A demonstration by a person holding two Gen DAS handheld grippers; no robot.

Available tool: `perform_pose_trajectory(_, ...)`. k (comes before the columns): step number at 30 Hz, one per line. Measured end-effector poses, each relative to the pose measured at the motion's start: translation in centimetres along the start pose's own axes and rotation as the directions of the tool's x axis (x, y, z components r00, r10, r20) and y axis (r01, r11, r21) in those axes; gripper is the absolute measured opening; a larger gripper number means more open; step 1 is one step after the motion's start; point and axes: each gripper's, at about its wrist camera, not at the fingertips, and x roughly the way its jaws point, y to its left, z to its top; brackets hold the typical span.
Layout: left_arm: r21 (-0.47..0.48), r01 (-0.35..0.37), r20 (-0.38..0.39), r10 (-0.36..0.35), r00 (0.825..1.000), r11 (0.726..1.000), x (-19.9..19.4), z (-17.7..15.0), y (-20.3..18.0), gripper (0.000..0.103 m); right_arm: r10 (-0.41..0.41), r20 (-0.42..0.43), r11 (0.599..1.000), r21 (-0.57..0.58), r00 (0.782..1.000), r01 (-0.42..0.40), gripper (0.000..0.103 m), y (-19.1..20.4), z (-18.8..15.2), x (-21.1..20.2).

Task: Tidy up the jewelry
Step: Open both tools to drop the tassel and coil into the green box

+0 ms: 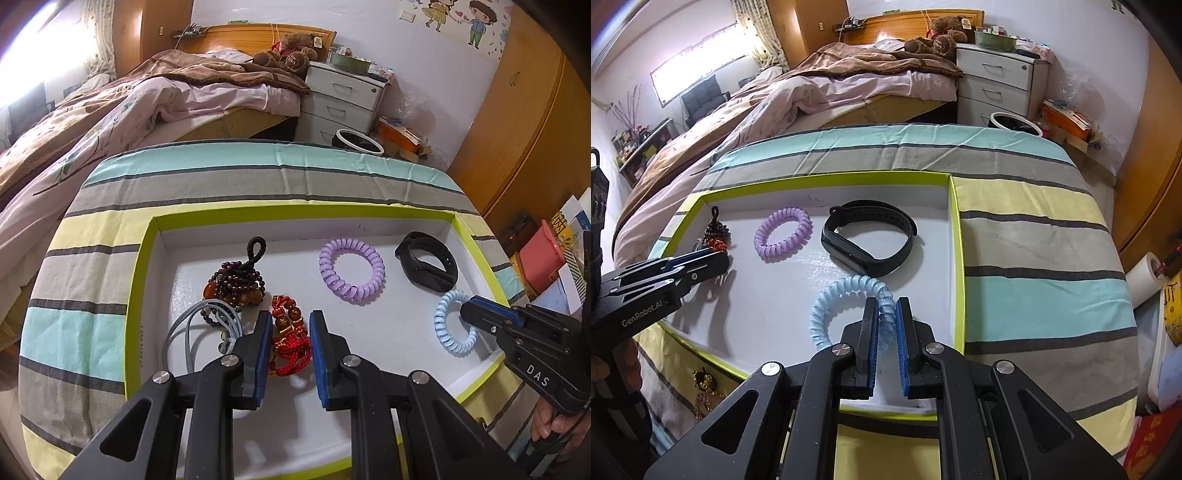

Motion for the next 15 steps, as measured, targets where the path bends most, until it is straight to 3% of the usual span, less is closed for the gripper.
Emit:
perform_pose_trajectory(12,0.001,-0.008,-0.003,0.008,1.0,1.0,-0.21,-0.09,-0.1,0.024,-0.02,0.01,1.0,-0.012,1.0,0.02,0.01,0.26,0.01,0.08)
perform_pose_trajectory(15,0.005,-0.013,0.003,0.013,1.0,1.0,-0.43,-0.2,-0.34,0.031,-0.016,0.017,1.0,-0.002,1.0,0.016,0.011,0.22,-0.02,0.02)
